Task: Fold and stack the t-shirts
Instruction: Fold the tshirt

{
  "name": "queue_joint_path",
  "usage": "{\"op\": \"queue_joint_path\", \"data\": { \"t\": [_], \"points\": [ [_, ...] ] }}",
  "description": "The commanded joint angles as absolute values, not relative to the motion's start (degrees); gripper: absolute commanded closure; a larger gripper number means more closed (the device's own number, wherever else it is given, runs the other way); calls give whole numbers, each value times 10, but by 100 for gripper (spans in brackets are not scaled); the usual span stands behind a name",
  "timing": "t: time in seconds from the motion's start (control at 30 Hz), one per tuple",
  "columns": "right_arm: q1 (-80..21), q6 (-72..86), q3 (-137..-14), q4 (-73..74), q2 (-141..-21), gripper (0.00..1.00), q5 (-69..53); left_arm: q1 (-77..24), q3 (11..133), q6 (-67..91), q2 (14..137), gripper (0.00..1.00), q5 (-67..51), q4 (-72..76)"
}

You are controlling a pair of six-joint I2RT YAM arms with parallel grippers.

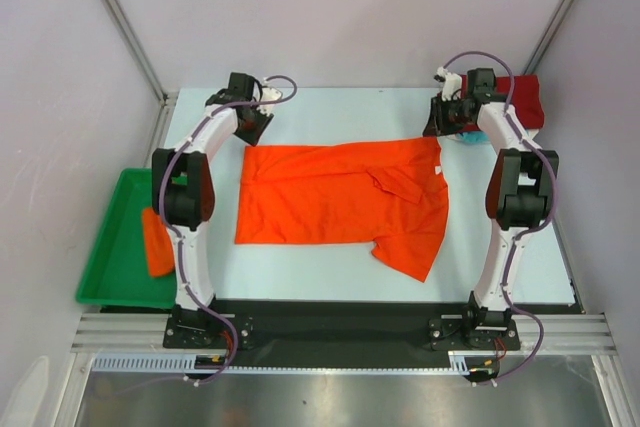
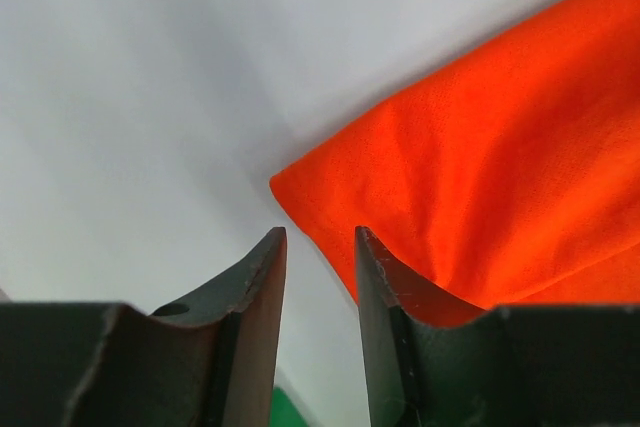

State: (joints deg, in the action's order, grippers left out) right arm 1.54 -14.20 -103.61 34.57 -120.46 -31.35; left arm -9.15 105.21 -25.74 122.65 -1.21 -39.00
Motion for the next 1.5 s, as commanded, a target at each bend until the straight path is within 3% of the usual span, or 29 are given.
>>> {"op": "queue_joint_path", "data": {
  "t": [0.0, 0.5, 0.83, 1.03, 1.3, 1.47],
  "points": [
    [27, -178, -1038, 352, -1206, 70, -293, -86, 1058, -234, 1228, 62, -5, -394],
    [11, -190, -1064, 349, -1305, 71, -280, -85, 1096, -239, 1324, 65, 41, -385],
    [8, -194, -1126, 328, -1378, 72, -179, -84, 1163, -229, 1396, 66, 72, -367],
    [2, -195, -1164, 326, -1393, 73, -177, -90, 1213, -219, 1422, 63, 83, -356],
    [2, -201, -1156, 324, -1350, 70, -172, -102, 1260, -233, 1405, 60, 146, -290],
    [10, -245, -1137, 341, -1251, 67, -253, -127, 1208, -248, 1267, 56, 135, -270]
  ]
}}
